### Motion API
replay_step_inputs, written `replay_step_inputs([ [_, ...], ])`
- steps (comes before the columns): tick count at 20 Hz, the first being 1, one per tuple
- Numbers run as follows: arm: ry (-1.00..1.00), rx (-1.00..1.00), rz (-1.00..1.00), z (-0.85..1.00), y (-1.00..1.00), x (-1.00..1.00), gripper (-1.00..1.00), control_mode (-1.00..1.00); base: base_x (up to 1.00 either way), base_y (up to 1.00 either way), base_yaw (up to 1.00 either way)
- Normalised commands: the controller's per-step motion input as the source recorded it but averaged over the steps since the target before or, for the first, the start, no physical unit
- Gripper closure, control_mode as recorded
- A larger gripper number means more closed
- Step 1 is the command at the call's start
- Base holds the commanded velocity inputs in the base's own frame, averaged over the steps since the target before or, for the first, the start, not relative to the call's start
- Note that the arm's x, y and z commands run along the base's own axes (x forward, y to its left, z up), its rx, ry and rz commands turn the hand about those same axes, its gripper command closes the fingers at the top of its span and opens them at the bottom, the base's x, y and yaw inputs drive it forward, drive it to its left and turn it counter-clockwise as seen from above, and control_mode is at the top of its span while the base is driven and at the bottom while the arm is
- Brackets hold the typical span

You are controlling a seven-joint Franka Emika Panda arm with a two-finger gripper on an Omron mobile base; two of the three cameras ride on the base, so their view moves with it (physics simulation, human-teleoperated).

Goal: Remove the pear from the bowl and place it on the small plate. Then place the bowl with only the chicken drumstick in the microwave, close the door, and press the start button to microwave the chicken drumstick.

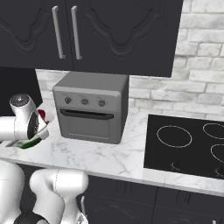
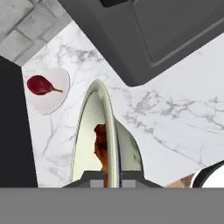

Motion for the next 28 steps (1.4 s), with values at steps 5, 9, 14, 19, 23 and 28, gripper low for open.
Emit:
replay_step_inputs([
  [5,-0.23,0.05,0.00,0.44,-0.24,-0.34,1.00,-1.00,0.00,0.00,0.00],
  [9,-0.26,0.16,0.00,0.31,-0.54,-0.66,1.00,-1.00,0.00,0.00,0.00],
  [14,-0.11,0.16,0.01,0.60,-0.65,-0.63,1.00,-1.00,0.00,0.00,0.00],
  [19,-0.04,0.15,0.04,0.70,-0.52,-0.63,1.00,-1.00,0.00,0.00,0.00],
  [23,-0.12,0.18,0.07,0.50,-0.55,-0.81,1.00,-1.00,0.00,0.00,0.00],
  [28,-0.21,0.19,0.05,0.12,-0.52,-0.73,1.00,-1.00,0.00,0.00,0.00],
])
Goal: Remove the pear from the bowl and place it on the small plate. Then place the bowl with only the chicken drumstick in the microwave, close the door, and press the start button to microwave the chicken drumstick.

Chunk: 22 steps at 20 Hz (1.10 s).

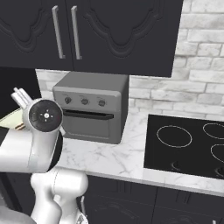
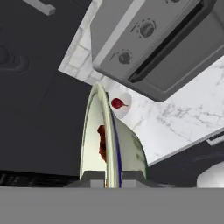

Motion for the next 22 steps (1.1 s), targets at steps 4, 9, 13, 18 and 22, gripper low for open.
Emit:
replay_step_inputs([
  [4,-0.19,0.10,0.00,0.00,-0.34,-0.36,1.00,-1.00,0.00,0.00,0.00],
  [9,-0.07,0.07,0.00,0.00,-0.23,-0.01,1.00,-1.00,0.00,0.00,0.00],
  [13,0.00,0.04,0.00,0.00,-0.04,0.00,1.00,-1.00,0.00,0.00,0.00],
  [18,0.00,0.11,0.00,-0.03,-0.31,0.00,1.00,-1.00,0.00,0.00,0.00],
  [22,0.00,0.05,0.00,-0.03,-0.09,0.00,1.00,-1.00,0.00,0.00,0.00],
])
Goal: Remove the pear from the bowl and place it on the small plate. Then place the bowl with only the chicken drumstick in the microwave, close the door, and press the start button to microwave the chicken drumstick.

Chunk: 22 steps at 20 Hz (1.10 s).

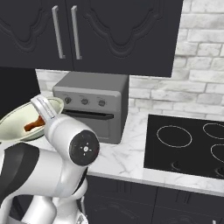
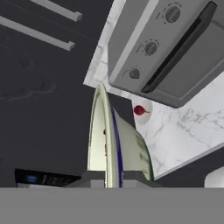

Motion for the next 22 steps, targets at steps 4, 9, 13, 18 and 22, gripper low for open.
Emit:
replay_step_inputs([
  [4,0.00,0.00,0.00,-0.02,0.00,-0.01,1.00,-1.00,0.00,0.00,0.00],
  [9,0.00,0.00,0.00,0.00,0.00,0.00,1.00,1.00,-0.73,0.00,0.00],
  [13,0.00,0.00,0.00,0.00,0.00,0.00,1.00,1.00,-1.00,0.17,0.00],
  [18,0.00,0.00,0.00,0.00,0.00,0.00,1.00,1.00,-1.00,0.52,0.02],
  [22,0.00,0.00,0.00,0.00,0.00,0.00,1.00,1.00,-0.79,0.97,0.00],
])
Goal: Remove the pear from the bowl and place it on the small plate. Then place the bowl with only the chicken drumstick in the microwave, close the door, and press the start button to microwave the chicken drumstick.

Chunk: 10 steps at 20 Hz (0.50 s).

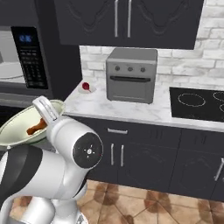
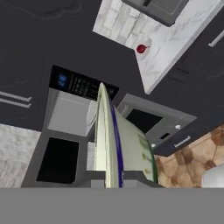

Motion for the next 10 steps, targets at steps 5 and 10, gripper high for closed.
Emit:
replay_step_inputs([
  [5,0.00,0.00,0.00,0.00,0.00,0.00,1.00,1.00,-0.30,1.00,0.00],
  [10,0.00,0.00,0.00,0.00,0.00,0.00,1.00,1.00,0.26,0.85,0.00],
])
